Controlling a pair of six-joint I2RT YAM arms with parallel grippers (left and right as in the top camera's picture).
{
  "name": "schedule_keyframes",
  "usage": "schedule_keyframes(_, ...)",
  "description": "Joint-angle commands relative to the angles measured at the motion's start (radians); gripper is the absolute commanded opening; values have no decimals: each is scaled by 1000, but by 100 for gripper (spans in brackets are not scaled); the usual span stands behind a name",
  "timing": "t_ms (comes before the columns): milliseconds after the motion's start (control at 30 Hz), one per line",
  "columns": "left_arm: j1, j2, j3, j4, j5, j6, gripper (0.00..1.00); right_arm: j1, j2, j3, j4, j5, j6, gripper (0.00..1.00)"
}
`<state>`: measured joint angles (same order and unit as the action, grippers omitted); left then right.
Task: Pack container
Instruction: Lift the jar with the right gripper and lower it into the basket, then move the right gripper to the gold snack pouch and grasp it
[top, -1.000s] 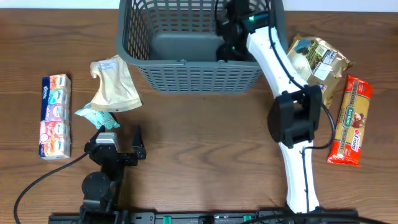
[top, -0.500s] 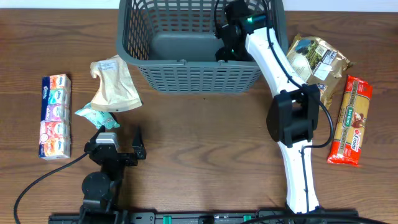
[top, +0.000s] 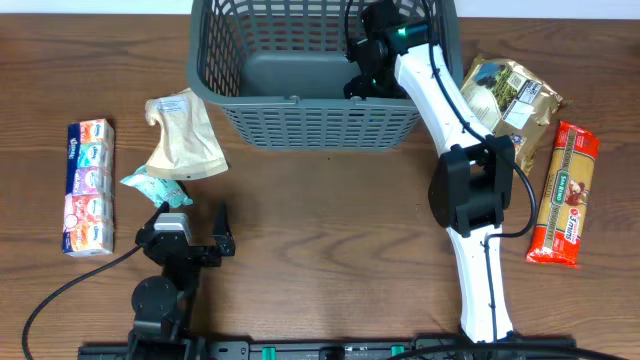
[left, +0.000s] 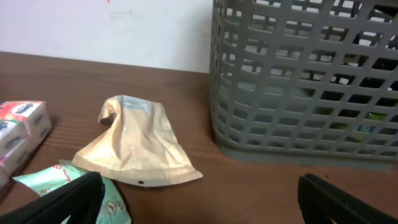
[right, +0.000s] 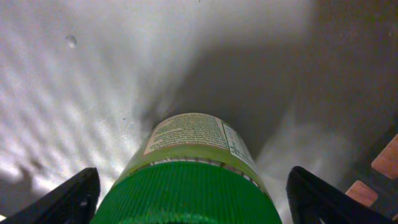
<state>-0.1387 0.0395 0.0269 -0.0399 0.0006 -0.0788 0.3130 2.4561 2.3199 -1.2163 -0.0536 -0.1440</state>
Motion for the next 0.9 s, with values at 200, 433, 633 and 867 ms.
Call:
schedule_keyframes(200,-3,4,-23,-34,-8,-10,98,11,-95,413,-72,-7,-3,93)
schedule_keyframes(433,-3,4,-23,-34,-8,-10,98,-90,-251,571,-108,109,236,99)
schedule_keyframes(633,-3,4,-23,-34,-8,-10,98,-335,-355,571,-319,202,616,99)
schedule_keyframes(867,-3,4,-23,-34,-8,-10,98,-627,-355,569,-399,-27,457,99)
